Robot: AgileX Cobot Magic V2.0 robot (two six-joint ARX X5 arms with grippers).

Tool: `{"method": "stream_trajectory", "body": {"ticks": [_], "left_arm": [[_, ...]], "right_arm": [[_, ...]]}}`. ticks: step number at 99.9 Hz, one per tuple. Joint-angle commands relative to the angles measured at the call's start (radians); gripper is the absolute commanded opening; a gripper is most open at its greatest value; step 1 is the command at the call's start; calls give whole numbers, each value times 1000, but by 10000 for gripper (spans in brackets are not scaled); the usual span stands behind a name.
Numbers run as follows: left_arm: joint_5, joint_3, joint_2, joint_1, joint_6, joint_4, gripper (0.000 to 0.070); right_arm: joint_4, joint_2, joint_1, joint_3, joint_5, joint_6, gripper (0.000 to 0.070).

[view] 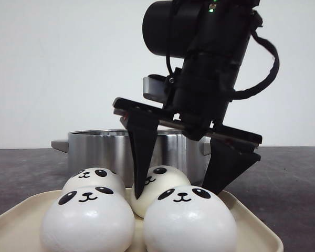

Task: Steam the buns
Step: 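Lower the right gripper over the farther panda bun nearest the right gripper, then close the right gripper on the panda bun and lift it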

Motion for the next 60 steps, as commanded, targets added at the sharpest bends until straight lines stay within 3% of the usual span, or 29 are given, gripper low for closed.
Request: {"method": "stream_trajectory", "body": {"ticks": [1, 23, 41, 60], "left_arm": [[-3, 21, 5, -6, 10, 4, 700], [-3, 21, 5, -12, 10, 3, 700], [-3, 21, 5, -12, 9, -3, 700], [-3, 21, 5, -12, 10, -42, 700]], "right_arm": [[2, 29, 0, 11, 22, 24, 458], [3, 29, -16, 11, 24, 18, 1], [23, 24, -16, 12, 15, -42, 0], [16, -92, 13, 18, -119, -67, 0]]}}
